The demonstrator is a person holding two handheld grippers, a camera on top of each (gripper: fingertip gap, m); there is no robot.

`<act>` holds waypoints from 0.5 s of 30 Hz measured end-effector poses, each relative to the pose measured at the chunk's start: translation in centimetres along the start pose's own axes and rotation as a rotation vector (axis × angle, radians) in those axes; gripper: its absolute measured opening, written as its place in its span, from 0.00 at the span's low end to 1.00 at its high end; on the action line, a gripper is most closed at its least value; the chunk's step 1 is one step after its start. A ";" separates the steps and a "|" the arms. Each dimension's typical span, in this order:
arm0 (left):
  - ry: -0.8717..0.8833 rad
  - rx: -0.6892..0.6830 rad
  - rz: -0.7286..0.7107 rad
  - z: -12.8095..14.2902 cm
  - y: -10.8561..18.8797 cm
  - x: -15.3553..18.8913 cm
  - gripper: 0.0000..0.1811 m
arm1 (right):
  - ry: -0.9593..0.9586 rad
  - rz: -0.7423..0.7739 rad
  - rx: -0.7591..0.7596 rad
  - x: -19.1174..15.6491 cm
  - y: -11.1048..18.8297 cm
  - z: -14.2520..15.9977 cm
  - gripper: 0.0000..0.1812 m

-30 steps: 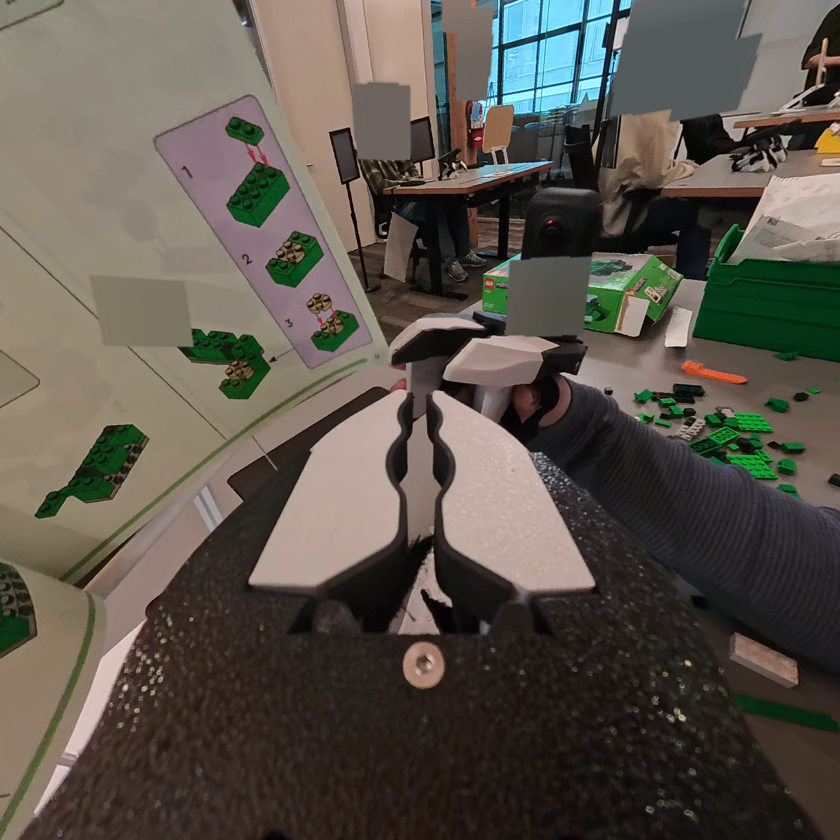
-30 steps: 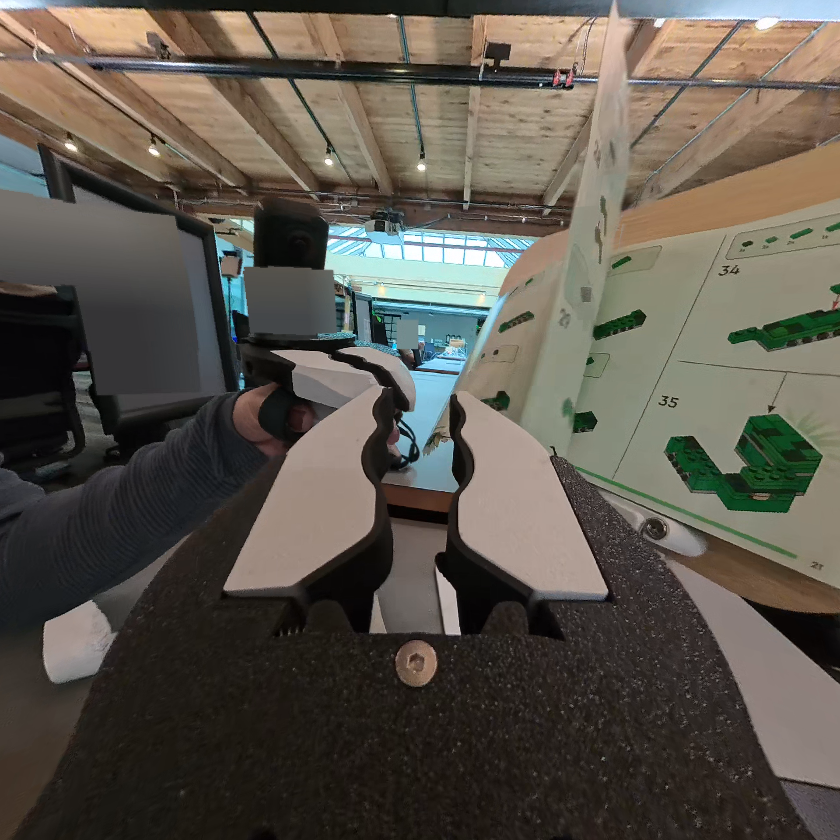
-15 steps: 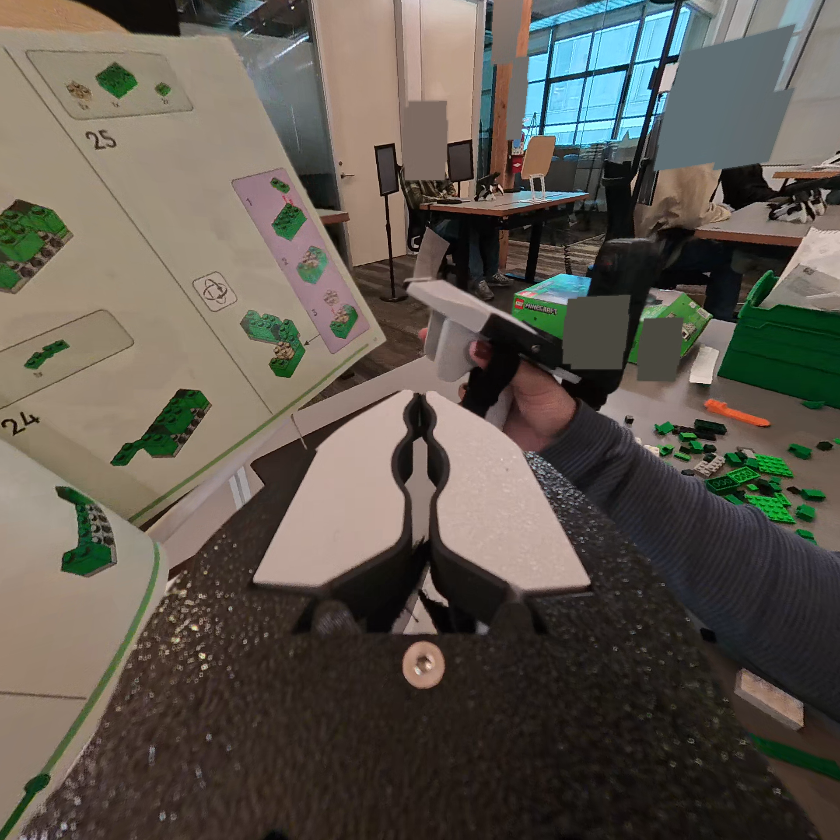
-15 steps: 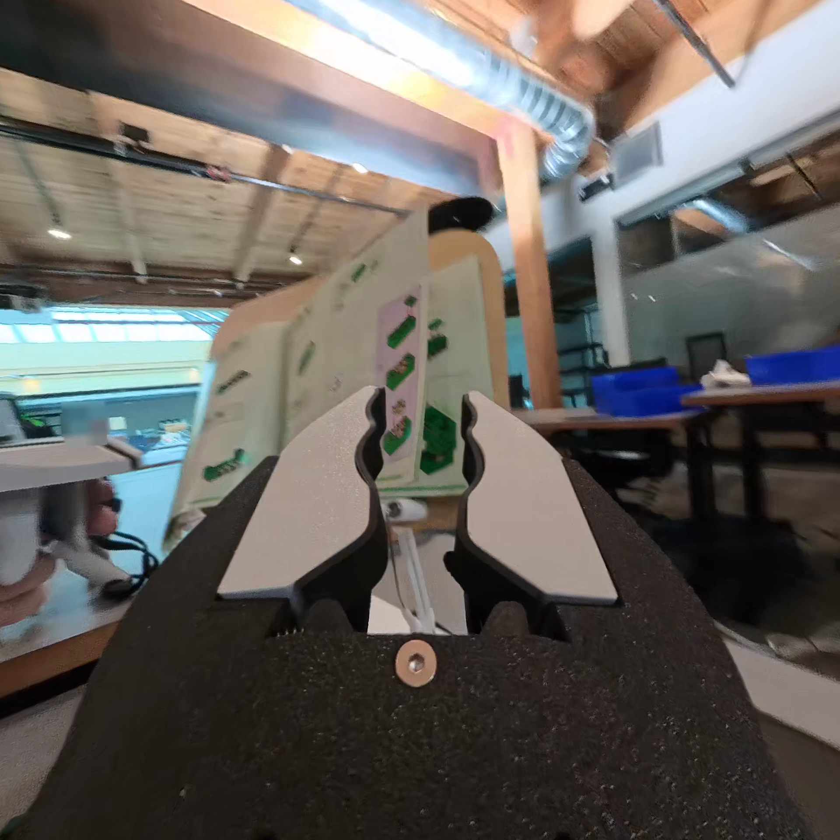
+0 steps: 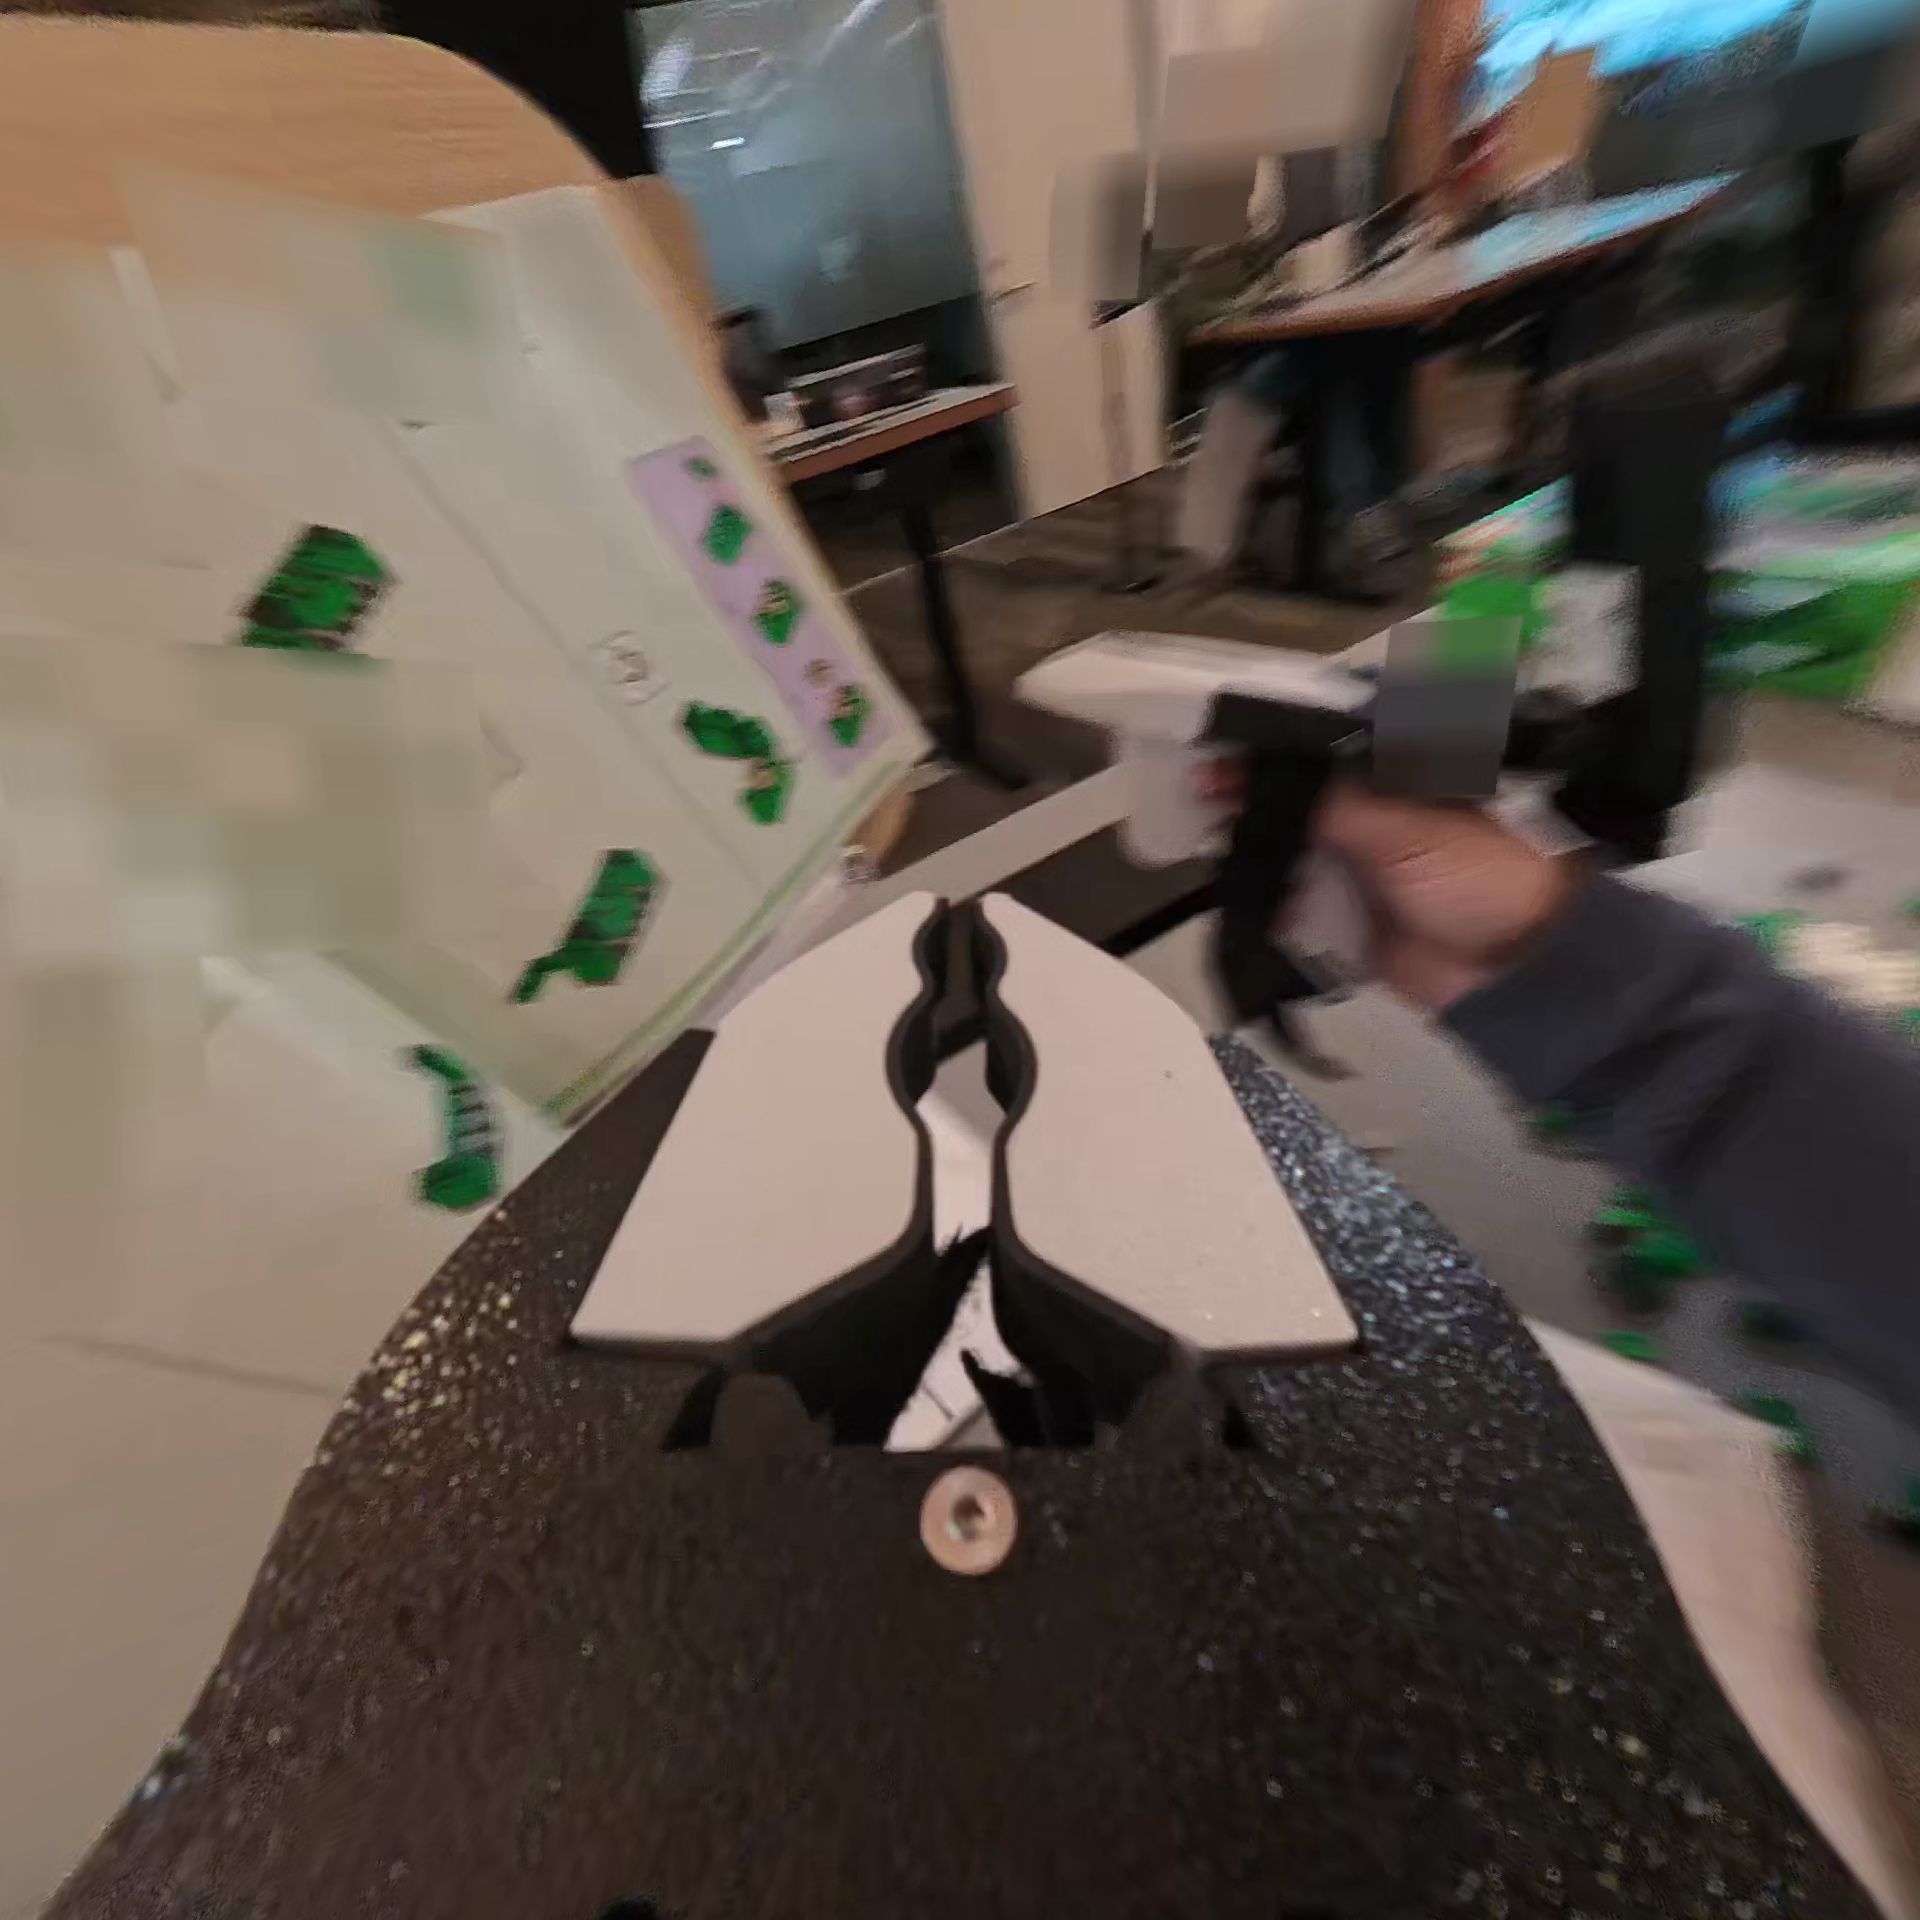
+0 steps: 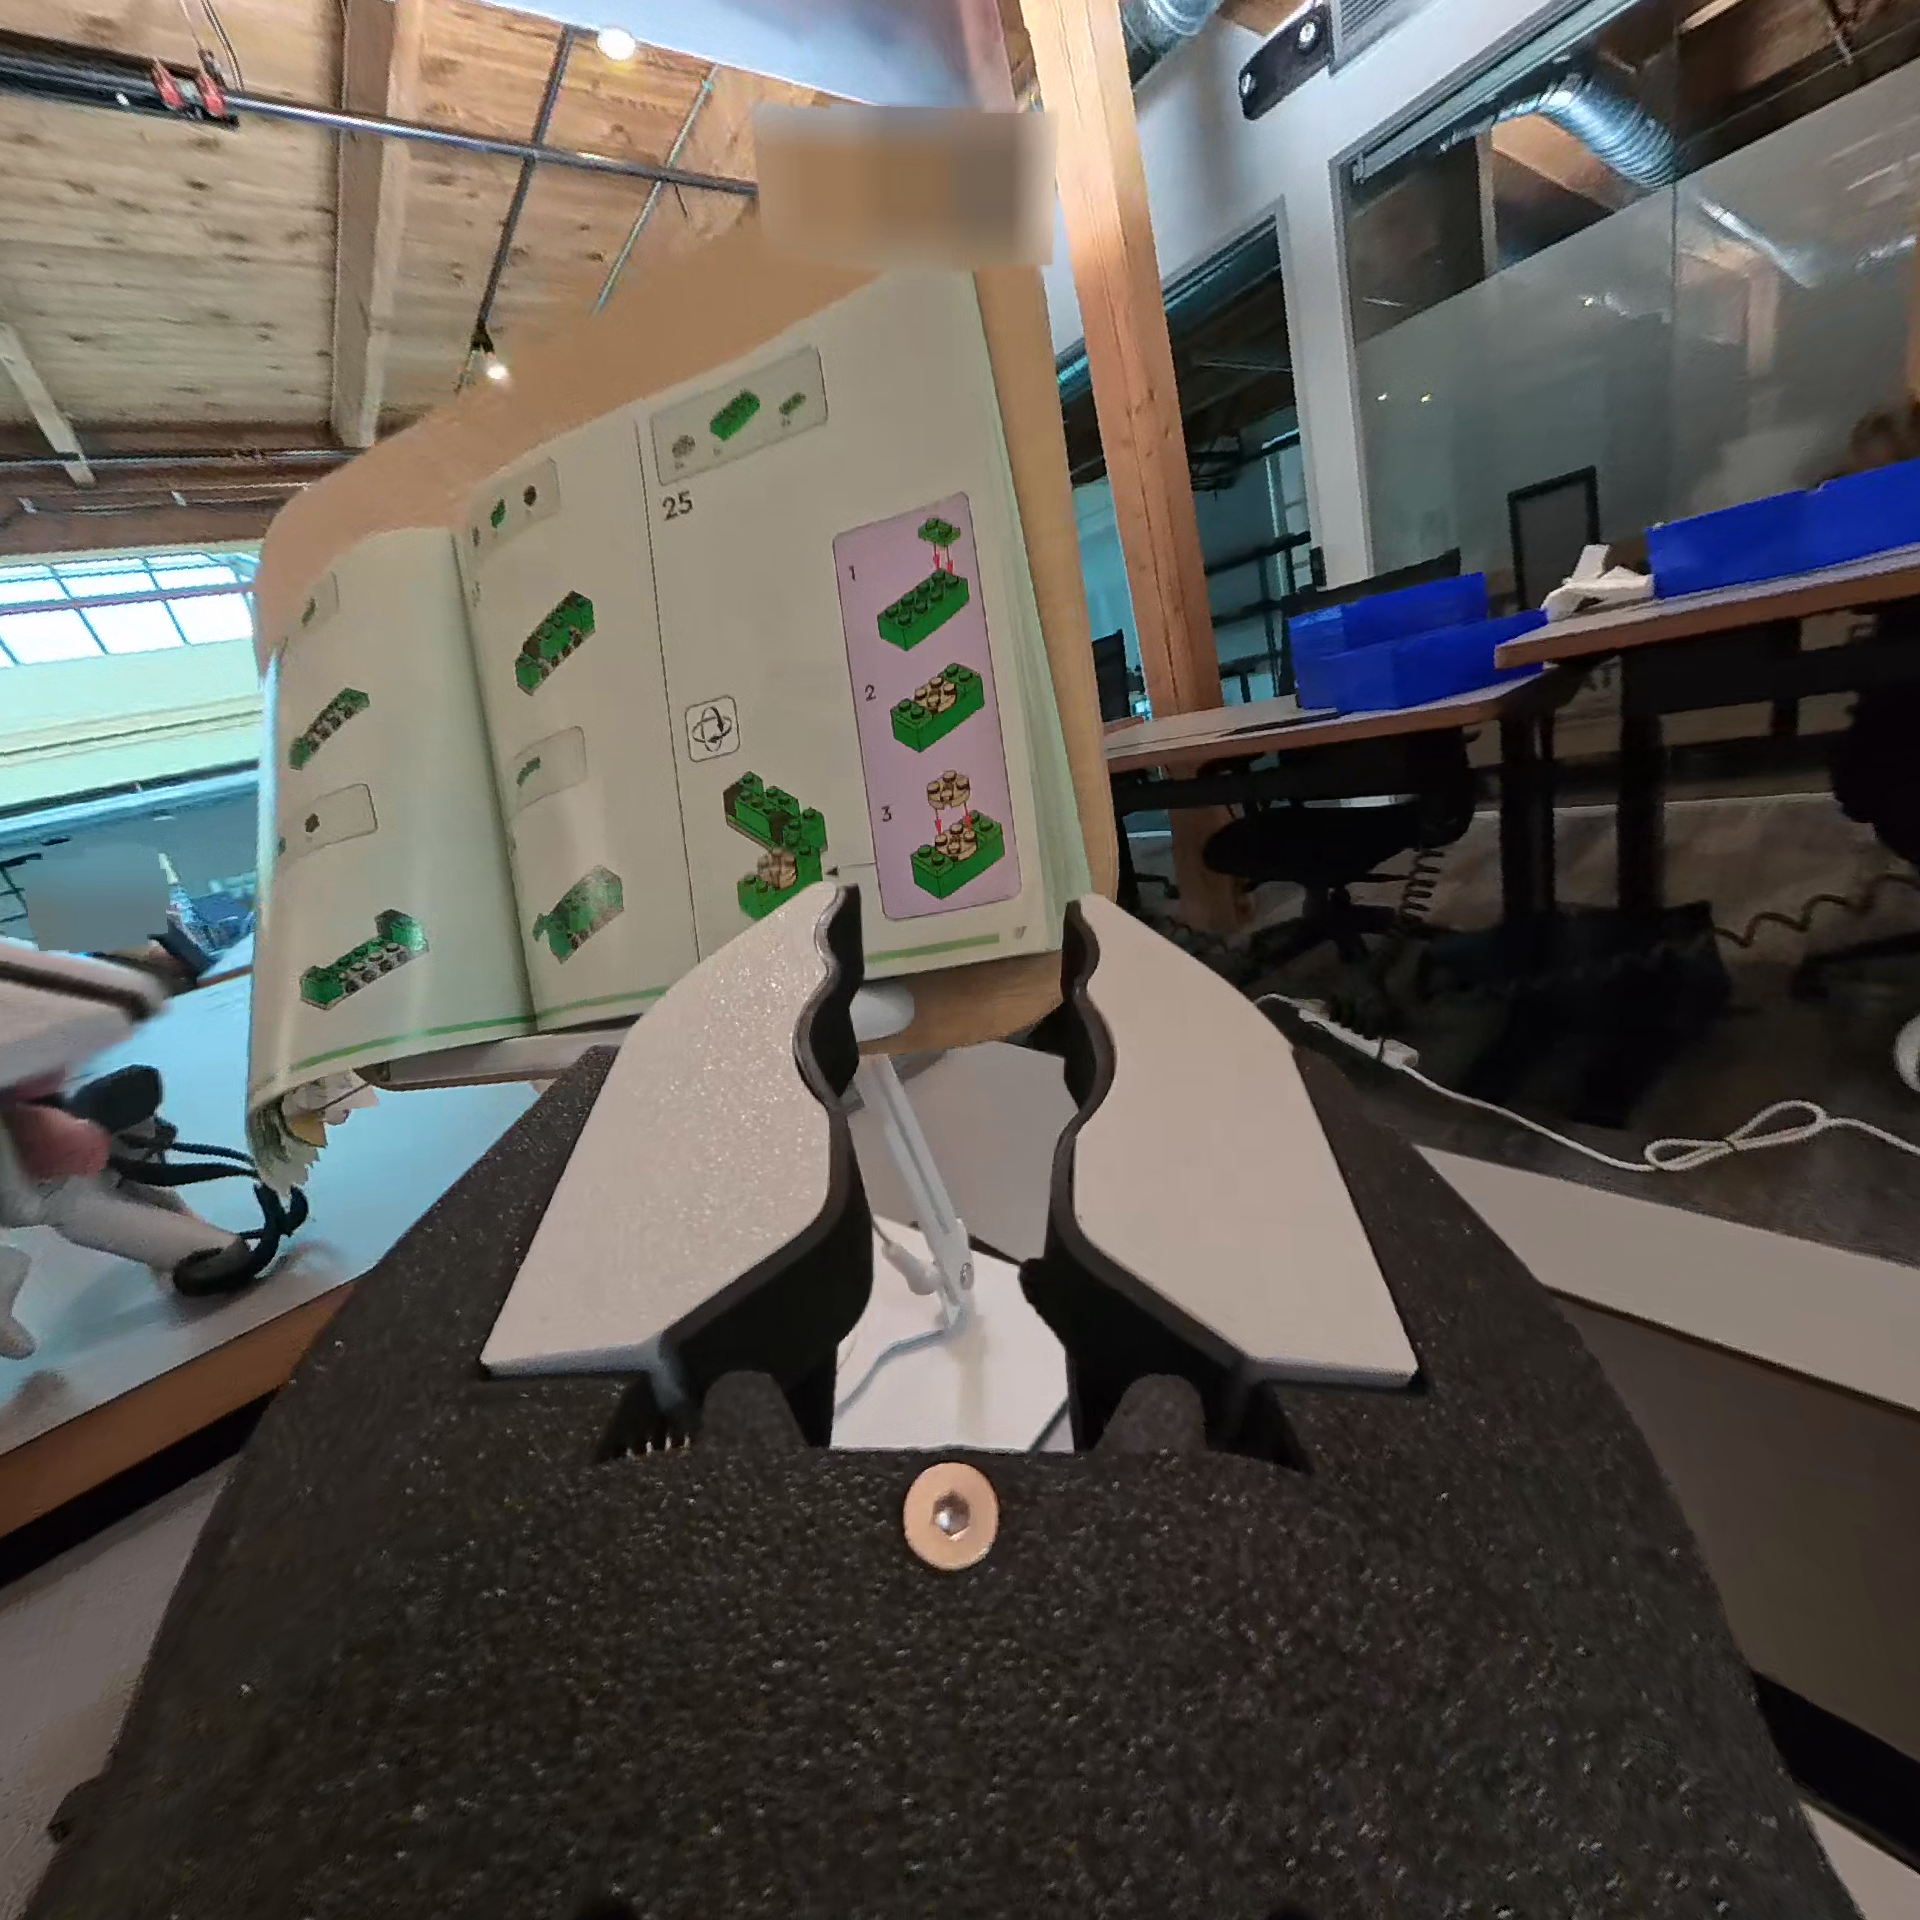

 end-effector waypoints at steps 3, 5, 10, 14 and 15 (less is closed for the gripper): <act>-0.326 -0.049 -0.292 0.5 -1.0 -1.0 0.12 | 0.044 0.034 0.044 0.6 1.2 -2.2 0.19; -0.576 -0.076 -0.405 0.7 -2.6 -0.3 0.18 | 0.062 0.057 0.085 1.0 2.2 -3.8 0.18; -0.922 -0.020 -0.496 0.7 -8.0 1.4 0.23 | 0.062 0.100 0.174 2.3 4.5 -6.4 0.16; -1.028 -0.028 -0.520 0.8 -10.9 1.3 0.22 | 0.029 0.099 0.216 2.9 5.4 -7.2 0.15; -1.058 -0.050 -0.528 0.9 -11.5 1.1 0.22 | 0.015 0.091 0.221 3.0 5.4 -7.2 0.15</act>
Point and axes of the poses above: each gripper's, where its closed fingertips meet, y back along the fingers, z out of its underside, x = y × z across the jaws, the point moved 4 cm from there along y, back along the fingers, and after that the axes turned 5 degrees about y, right-handed, at the moved point
